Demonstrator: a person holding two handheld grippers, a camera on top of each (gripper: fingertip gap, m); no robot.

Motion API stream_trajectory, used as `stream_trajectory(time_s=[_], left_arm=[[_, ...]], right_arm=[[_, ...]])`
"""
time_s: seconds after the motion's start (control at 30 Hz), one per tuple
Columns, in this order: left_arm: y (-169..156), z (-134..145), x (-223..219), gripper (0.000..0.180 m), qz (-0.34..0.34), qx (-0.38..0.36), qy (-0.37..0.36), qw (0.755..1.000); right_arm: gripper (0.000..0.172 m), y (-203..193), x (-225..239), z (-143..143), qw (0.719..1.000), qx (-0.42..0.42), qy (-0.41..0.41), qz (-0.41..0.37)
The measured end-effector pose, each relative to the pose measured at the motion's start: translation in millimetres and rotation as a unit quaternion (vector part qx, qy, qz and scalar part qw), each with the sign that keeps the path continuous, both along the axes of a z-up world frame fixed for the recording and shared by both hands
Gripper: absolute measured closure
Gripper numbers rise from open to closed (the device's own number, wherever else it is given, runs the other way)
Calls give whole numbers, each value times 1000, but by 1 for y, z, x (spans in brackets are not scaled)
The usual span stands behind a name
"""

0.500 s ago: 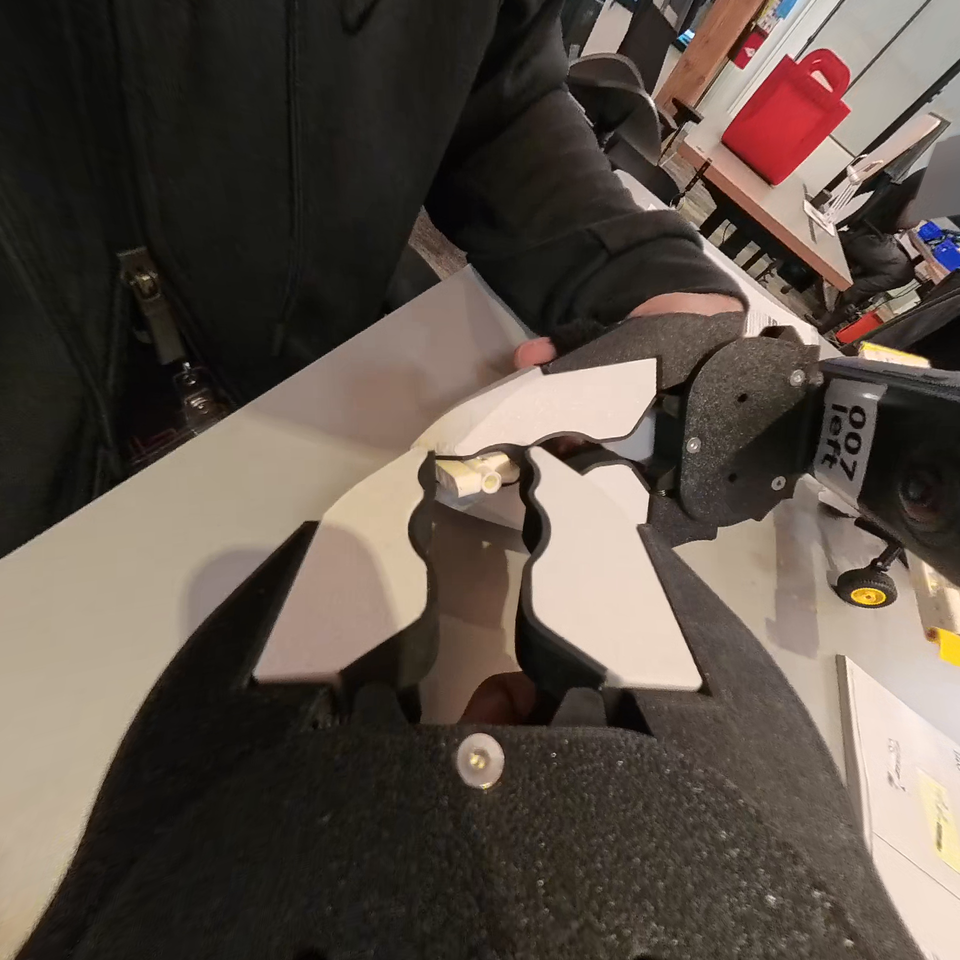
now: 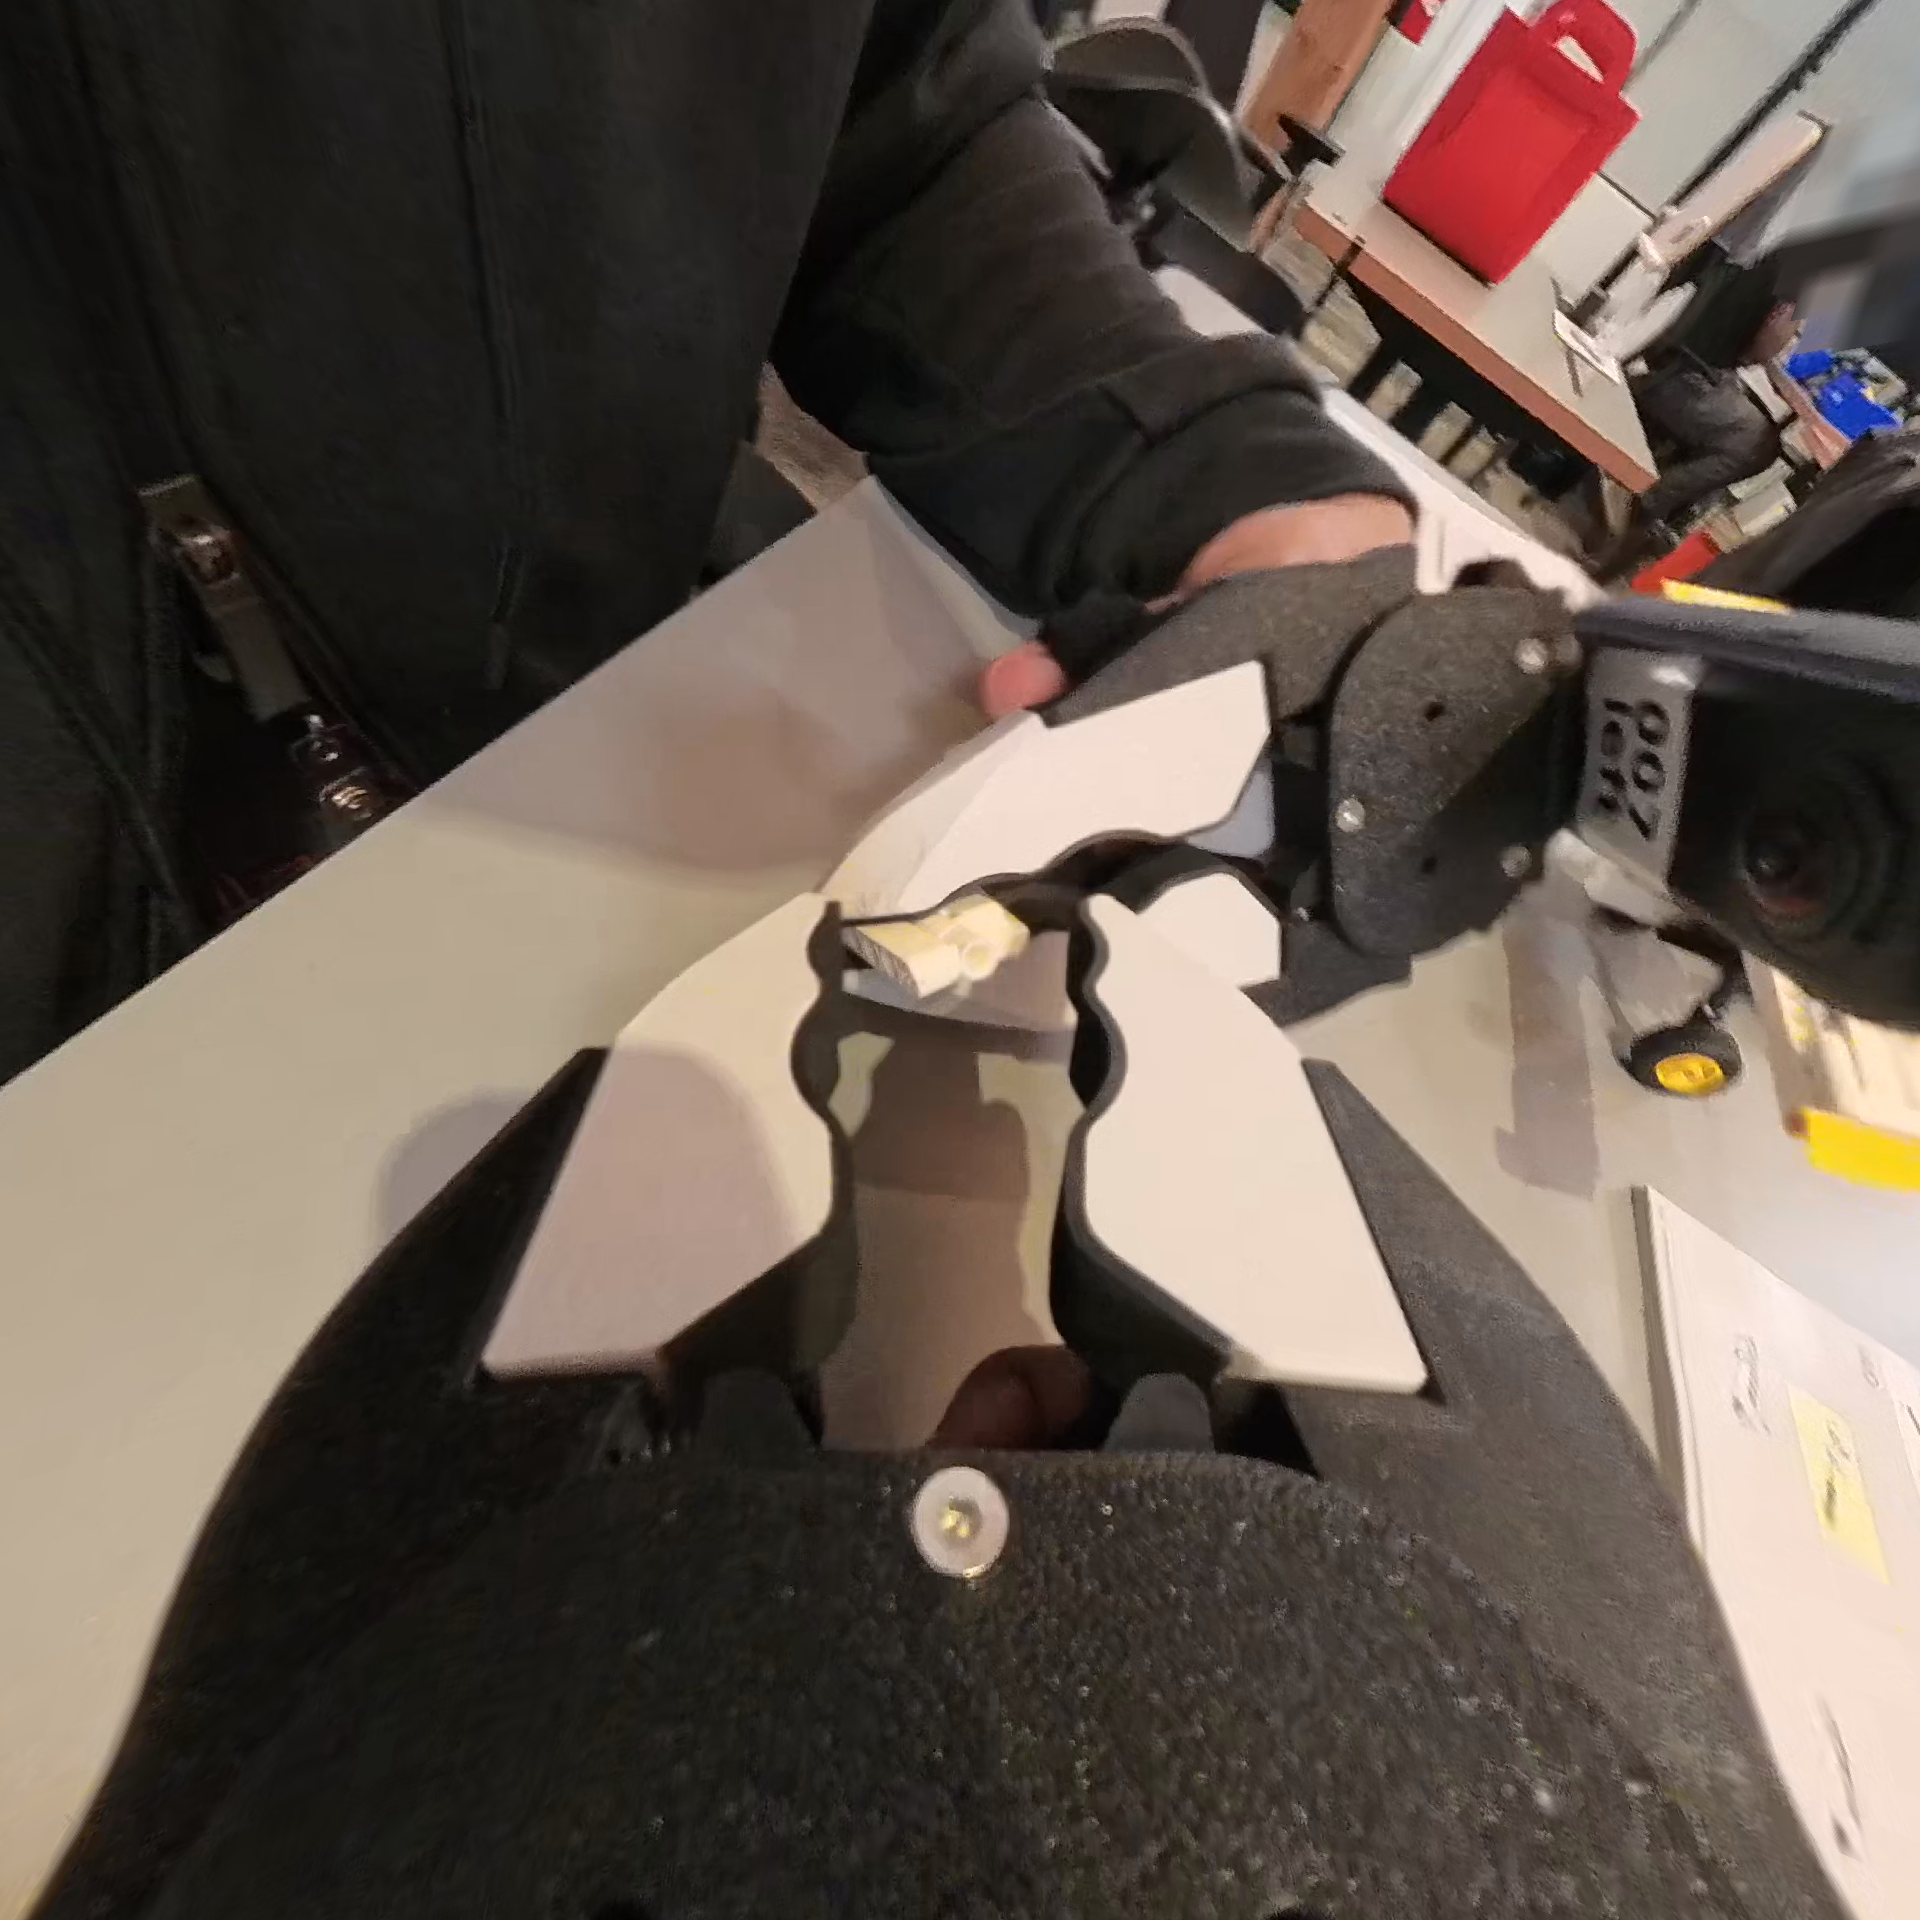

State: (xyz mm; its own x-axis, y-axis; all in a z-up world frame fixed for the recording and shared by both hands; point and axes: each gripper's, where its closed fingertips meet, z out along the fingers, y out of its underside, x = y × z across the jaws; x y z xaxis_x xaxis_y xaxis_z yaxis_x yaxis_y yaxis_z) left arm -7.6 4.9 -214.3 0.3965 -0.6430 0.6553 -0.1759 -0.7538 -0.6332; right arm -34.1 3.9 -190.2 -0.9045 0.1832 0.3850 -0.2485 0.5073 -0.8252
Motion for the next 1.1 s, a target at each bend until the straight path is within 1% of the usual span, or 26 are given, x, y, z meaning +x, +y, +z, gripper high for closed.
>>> stream_trajectory(time_s=[0.1,0.2,0.3,0.37,0.43,0.5,0.57,0.7,0.77,0.8,0.83,0.9,0.97,1.03,1.1], left_arm=[[7,3,-7,173,30,11,8,999],[15,7,-15,173,67,22,16,997],[24,8,-22,173,99,26,21,995],[28,10,-25,173,113,28,19,993],[31,11,-26,173,121,29,15,992],[32,9,-27,173,125,31,20,991],[32,8,-26,173,125,36,25,991],[31,7,-22,173,118,43,26,992],[31,7,-21,173,116,46,28,992],[32,6,-21,173,116,47,29,992],[31,6,-21,172,116,47,31,992],[32,3,-21,172,116,49,36,991],[33,1,-22,172,119,53,46,990],[36,-1,-24,172,127,61,66,988],[38,-2,-25,172,132,70,83,985]], right_arm=[[128,27,-6,10,998,-4,-20,-62],[131,68,-3,11,986,3,-61,-153],[137,105,8,-6,963,40,-95,-249],[137,119,18,-26,948,75,-128,-283],[138,123,25,-44,937,96,-163,-292],[140,123,26,-56,932,97,-188,-294],[141,119,23,-56,933,77,-205,-286],[145,113,18,-59,927,72,-238,-280],[152,111,17,-59,924,77,-248,-281],[157,111,17,-60,922,84,-251,-282],[166,111,18,-60,920,94,-254,-282],[168,111,19,-60,920,117,-246,-281],[169,109,19,-60,924,142,-220,-277],[168,110,18,-60,930,180,-171,-272],[168,111,13,-57,931,223,-105,-269]])
